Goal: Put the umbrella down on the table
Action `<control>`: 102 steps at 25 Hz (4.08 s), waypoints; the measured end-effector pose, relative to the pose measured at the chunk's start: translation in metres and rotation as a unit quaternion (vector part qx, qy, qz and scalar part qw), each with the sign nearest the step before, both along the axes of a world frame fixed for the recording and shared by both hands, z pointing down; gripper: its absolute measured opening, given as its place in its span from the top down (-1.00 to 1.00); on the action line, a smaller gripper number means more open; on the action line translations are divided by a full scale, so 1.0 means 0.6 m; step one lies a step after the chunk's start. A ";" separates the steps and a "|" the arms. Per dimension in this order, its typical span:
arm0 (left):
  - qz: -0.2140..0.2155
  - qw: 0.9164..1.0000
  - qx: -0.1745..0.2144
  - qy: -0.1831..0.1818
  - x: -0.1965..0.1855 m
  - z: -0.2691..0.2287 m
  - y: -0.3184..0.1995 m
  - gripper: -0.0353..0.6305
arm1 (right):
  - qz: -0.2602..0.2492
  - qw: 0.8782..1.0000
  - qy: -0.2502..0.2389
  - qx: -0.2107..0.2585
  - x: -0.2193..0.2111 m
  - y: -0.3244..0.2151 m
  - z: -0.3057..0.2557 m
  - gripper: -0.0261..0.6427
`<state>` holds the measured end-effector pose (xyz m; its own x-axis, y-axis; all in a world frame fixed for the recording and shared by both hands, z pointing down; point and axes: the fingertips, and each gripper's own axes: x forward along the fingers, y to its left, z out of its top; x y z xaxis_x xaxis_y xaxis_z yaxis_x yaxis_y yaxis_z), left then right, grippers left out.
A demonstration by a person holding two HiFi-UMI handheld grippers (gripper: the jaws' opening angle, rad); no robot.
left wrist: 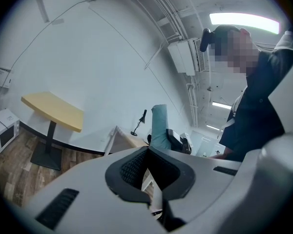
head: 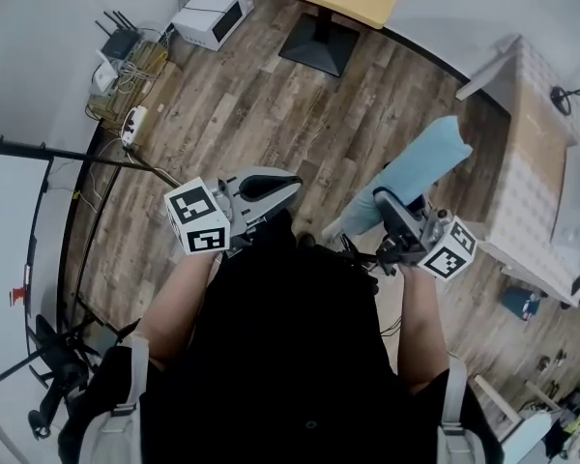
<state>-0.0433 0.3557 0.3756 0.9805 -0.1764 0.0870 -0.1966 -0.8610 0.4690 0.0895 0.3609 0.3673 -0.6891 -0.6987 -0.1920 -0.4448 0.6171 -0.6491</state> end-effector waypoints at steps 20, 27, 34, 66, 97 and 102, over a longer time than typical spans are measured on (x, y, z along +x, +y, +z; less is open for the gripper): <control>-0.002 0.999 0.025 0.041 -0.108 -0.053 -0.339 0.86 | 0.019 0.996 0.085 0.008 -0.126 -0.322 -0.054 0.02; 0.006 0.999 -0.002 0.049 -0.093 -0.017 -0.399 0.86 | 0.022 0.995 0.091 -0.026 -0.115 -0.381 -0.021 0.02; -0.005 1.000 -0.011 0.027 -0.060 -0.002 -0.490 0.86 | 0.011 0.996 0.088 -0.015 -0.085 -0.479 -0.011 0.02; -0.034 0.999 -0.009 0.000 0.188 -0.017 -0.954 0.86 | -0.012 0.999 0.033 -0.025 0.191 -0.962 -0.003 0.02; 0.082 0.994 -0.064 0.046 0.116 0.052 -1.358 0.86 | 0.150 0.968 0.142 -0.142 0.128 -1.351 0.019 0.02; 0.052 0.995 -0.076 0.023 0.153 0.096 -1.407 0.86 | 0.128 0.962 0.180 -0.159 0.168 -1.400 0.065 0.02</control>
<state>0.0487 -0.4883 0.4332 0.9963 -0.0619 0.0590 -0.0850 -0.7939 0.6021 0.1901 -0.4793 0.4063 -0.4680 -0.8386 0.2786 -0.7872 0.2524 -0.5626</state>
